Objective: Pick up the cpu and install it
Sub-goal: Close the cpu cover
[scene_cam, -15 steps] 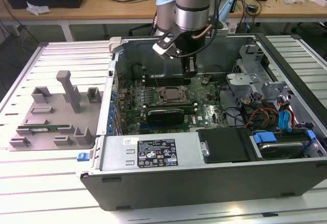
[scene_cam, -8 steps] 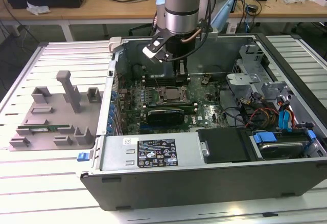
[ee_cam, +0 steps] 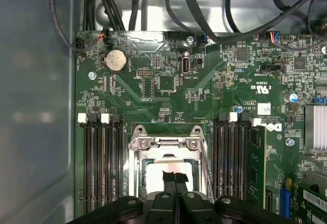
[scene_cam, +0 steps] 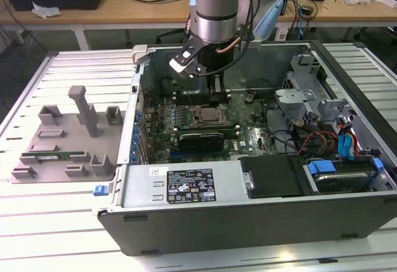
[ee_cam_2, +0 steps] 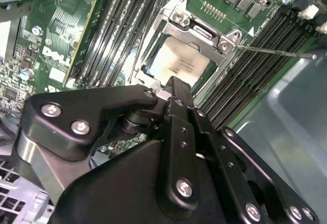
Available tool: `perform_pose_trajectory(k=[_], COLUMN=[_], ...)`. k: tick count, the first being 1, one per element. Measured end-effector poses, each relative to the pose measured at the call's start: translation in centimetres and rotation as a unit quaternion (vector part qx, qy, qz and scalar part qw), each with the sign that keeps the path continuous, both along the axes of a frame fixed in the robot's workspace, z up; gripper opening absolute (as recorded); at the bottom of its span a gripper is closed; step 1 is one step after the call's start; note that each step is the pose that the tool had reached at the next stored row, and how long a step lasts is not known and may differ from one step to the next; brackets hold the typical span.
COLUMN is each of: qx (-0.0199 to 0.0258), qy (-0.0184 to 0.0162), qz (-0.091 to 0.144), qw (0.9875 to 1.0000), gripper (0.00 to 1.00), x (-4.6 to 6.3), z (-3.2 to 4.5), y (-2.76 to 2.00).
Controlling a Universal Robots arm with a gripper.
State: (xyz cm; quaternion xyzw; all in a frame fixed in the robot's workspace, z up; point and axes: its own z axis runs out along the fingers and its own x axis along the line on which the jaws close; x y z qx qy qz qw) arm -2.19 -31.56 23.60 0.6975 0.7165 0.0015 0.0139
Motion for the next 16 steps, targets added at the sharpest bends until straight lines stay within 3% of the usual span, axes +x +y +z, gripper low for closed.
perform_pose_trajectory(k=[4, 9, 16], qx=[-0.0007, -0.0008, -0.0007], qy=[0.0, 0.0, -0.0001], qz=[0.041, 0.095, 0.175], qw=[0.9992, 0.9954, 0.9846], gripper=[0.11, 0.11, 0.11], x=[0.0, 0.0, -0.01], z=[0.0, -0.01, -0.02], y=[0.0, 0.0, 0.0])
